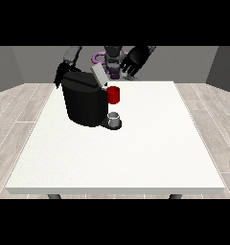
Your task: Insert the coffee pod into the coffee machine and close the lid
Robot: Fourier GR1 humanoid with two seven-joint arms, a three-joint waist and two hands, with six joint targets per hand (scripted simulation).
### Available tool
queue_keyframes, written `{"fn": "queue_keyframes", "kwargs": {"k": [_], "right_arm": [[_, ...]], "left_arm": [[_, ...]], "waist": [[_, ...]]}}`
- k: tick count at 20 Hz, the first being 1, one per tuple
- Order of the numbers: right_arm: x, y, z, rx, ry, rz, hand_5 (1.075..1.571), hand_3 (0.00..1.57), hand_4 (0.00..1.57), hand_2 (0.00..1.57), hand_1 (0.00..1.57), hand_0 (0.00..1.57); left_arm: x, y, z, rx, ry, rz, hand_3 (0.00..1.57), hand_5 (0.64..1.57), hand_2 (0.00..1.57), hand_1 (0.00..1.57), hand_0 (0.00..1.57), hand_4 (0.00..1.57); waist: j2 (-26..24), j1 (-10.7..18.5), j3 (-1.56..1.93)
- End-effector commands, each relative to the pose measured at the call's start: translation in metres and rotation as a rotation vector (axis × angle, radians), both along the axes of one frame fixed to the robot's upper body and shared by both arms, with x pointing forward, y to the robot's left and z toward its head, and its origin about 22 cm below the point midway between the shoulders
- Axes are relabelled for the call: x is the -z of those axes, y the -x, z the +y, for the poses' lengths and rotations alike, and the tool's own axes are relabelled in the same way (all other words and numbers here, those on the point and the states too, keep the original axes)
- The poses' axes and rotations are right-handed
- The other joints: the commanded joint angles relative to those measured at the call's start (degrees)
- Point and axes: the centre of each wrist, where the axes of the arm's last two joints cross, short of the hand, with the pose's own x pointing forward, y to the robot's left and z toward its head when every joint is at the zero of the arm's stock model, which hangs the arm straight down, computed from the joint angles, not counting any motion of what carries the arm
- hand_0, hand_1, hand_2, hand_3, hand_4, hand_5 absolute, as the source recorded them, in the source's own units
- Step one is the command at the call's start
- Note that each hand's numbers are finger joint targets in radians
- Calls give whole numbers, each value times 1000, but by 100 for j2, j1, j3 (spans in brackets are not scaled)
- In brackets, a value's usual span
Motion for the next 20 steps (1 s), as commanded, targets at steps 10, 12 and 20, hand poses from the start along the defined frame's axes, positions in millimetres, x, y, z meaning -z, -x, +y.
{"fn": "queue_keyframes", "kwargs": {"k": [10, 12, 20], "right_arm": [[-50, -25, 25, -10, -20, -68, 1571, 0, 147, 0, 0, 0], [-45, -24, 19, -9, -16, -124, 1571, 0, 100, 0, 0, 0], [-31, -18, 3, 5, 1, -106, 1571, 0, 153, 0, 0, 0]], "left_arm": [[-76, -6, 4, -30, 1, -92, 1256, 1571, 1303, 1265, 1265, 465], [-62, -7, -5, -37, -2, -123, 1245, 1571, 1299, 1258, 1258, 494], [-57, -8, 4, -19, -24, -90, 1229, 1571, 1260, 1195, 1195, 464]], "waist": [[543, -386, -2], [870, -425, -1], [848, -399, 0]]}}
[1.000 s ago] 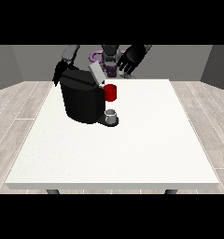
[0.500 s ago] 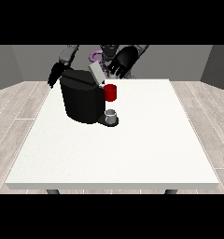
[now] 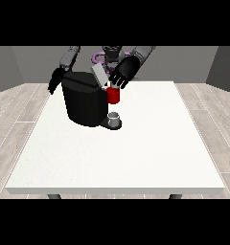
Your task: Insert the coffee pod into the coffee machine and close the lid
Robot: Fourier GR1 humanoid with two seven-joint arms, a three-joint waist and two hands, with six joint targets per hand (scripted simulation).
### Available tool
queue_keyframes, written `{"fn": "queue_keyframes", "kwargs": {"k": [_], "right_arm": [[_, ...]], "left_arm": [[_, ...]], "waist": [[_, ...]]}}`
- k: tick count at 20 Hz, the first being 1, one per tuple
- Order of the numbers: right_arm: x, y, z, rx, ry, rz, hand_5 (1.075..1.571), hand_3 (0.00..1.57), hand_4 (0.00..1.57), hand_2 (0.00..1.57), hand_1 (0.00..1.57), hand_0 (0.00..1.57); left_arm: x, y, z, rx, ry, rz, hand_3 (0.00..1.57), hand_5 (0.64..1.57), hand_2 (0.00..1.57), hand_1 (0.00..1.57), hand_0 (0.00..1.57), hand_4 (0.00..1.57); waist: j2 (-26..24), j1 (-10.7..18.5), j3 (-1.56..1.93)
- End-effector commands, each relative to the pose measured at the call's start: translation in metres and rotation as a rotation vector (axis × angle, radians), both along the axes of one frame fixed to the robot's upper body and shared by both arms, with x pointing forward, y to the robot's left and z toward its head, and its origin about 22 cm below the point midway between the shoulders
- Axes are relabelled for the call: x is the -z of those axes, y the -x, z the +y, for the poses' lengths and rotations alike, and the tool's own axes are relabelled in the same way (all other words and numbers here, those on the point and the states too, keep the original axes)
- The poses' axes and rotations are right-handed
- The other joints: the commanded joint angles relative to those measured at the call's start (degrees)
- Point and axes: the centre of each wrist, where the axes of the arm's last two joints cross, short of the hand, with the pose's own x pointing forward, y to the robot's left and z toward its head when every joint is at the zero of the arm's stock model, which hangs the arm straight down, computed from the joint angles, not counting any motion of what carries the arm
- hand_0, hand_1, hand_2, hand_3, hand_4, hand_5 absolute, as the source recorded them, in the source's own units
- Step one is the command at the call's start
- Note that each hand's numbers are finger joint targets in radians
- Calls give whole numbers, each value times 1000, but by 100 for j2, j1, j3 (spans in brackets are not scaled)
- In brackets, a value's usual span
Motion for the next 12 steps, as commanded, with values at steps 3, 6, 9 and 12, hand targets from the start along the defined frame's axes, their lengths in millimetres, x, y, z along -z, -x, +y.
{"fn": "queue_keyframes", "kwargs": {"k": [3, 6, 9, 12], "right_arm": [[3, 2, 5, 12, -2, 9, 1571, 0, 0, 0, 0, 0], [-3, -2, -3, 16, -3, -4, 1571, 0, 169, 0, 0, 0], [-2, -1, -3, -11, 16, -10, 1571, 0, 0, 0, 0, 0], [-13, -8, 14, -3, -7, -42, 1571, 0, 0, 0, 0, 0]], "left_arm": [[6, 0, 8, 25, -12, 8, 1222, 1571, 1286, 1239, 1239, 429], [14, -3, -9, 15, 2, 24, 1220, 1571, 1252, 1211, 1211, 432], [10, -3, -4, -1, 8, 23, 1191, 1571, 1234, 1193, 1193, 434], [-21, -2, -1, -4, 3, -23, 1200, 1571, 1235, 1169, 1169, 422]], "waist": [[-9, 106, -1], [-8, -24, 0], [-48, -44, 0], [232, -110, 1]]}}
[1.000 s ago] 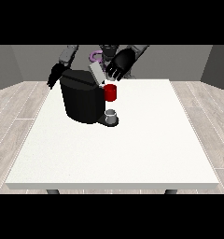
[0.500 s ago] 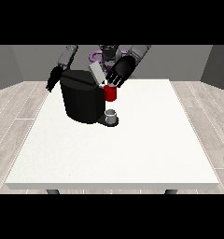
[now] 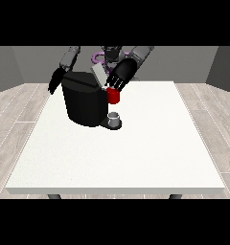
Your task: Insert the coffee pod into the coffee machine and close the lid
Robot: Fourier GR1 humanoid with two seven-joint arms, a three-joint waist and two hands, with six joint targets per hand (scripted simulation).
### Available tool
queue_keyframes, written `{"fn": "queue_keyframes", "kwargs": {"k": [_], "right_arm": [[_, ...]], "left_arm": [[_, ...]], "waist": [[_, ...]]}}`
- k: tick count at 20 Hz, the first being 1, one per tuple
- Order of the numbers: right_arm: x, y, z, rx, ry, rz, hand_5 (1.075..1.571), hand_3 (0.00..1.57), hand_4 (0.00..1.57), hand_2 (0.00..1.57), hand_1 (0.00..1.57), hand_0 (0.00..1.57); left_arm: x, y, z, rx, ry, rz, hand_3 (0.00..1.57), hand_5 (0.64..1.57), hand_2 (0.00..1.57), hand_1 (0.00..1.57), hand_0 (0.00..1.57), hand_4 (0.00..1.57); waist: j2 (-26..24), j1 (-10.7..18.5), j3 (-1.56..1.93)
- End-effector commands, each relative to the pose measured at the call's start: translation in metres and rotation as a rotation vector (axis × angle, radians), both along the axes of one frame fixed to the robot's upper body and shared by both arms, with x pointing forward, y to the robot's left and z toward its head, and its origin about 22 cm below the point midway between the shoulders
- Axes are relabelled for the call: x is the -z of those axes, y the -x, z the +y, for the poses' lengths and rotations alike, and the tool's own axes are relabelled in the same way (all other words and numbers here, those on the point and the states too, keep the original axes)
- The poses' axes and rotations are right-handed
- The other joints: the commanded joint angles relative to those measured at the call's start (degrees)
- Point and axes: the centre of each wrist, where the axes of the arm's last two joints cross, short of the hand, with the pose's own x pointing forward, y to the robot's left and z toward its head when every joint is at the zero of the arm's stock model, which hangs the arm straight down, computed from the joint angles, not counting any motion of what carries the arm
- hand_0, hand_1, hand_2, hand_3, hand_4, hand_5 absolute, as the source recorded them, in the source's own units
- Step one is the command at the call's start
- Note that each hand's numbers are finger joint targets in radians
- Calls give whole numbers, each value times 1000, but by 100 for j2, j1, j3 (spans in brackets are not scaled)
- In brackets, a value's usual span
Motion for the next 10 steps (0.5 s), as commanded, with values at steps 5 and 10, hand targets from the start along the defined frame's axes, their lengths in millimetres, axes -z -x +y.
{"fn": "queue_keyframes", "kwargs": {"k": [5, 10], "right_arm": [[6, 3, -10, -23, -2, 11, 1571, 0, 0, 0, 0, 0], [-3, -9, -5, 23, 6, -24, 1571, 0, 0, 0, 0, 0]], "left_arm": [[-1, 0, 6, -1, 2, -19, 1198, 1571, 1258, 1227, 1227, 406], [-19, 0, -12, 33, -10, -37, 1199, 1571, 1245, 1212, 1212, 352]], "waist": [[98, -108, -2], [125, 115, -1]]}}
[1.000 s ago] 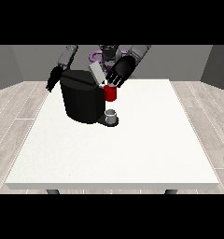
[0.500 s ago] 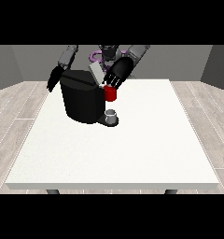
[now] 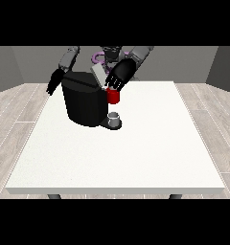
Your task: Insert the coffee pod into the coffee machine and close the lid
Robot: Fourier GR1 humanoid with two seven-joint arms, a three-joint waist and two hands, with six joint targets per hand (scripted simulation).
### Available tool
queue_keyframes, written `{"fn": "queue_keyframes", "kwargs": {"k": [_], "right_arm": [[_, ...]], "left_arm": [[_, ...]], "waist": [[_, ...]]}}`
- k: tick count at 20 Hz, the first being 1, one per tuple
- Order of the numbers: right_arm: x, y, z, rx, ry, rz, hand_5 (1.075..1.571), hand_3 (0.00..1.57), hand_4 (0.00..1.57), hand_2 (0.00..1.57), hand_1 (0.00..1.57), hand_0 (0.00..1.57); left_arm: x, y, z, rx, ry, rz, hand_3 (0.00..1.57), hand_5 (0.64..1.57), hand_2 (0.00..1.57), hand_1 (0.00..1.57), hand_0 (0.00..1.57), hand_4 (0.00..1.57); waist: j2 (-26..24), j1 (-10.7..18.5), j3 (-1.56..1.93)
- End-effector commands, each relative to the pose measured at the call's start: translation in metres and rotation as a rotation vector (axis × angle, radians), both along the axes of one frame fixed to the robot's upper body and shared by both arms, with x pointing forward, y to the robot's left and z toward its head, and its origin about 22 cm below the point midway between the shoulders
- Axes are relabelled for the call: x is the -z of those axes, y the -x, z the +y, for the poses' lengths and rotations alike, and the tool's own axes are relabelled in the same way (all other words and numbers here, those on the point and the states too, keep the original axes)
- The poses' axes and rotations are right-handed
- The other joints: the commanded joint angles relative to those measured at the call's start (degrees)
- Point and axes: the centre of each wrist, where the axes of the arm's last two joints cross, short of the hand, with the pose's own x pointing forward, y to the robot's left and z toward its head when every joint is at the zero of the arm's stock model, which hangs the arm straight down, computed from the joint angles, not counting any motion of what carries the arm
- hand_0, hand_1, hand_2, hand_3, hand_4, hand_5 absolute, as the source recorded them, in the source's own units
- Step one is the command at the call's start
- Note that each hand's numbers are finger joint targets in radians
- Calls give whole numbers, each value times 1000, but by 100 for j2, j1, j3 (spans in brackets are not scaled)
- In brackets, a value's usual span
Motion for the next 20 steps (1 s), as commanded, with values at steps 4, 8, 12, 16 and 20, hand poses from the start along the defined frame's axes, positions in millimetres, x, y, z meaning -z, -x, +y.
{"fn": "queue_keyframes", "kwargs": {"k": [4, 8, 12, 16, 20], "right_arm": [[-6, -1, 10, -13, 3, -31, 1571, 0, 0, 0, 0, 0], [-8, -4, -4, 12, -20, 2, 1571, 0, 0, 0, 0, 0], [-13, -6, 9, -24, 22, -39, 1571, 0, 0, 0, 0, 0], [-8, 2, 16, -8, 13, -17, 1571, 0, 0, 0, 0, 0], [-18, -7, 0, 29, 3, -27, 1571, 0, 61, 0, 0, 0]], "left_arm": [[-12, 2, 6, -3, -13, -90, 1172, 1571, 1207, 1189, 1189, 362], [-2, 2, 3, -7, -74, -75, 1157, 1571, 1244, 1225, 1225, 0], [-17, 2, -5, -42, -136, -137, 1093, 1571, 1220, 1210, 1210, 0], [-6, 1, 17, -66, -130, -110, 1017, 1571, 1170, 1173, 1173, 0], [14, -1, 10, -14, -103, -119, 985, 1571, 1136, 1117, 1117, 0]], "waist": [[249, -99, -2], [9, 18, -2], [305, -148, -1], [212, -225, -3], [305, 29, -3]]}}
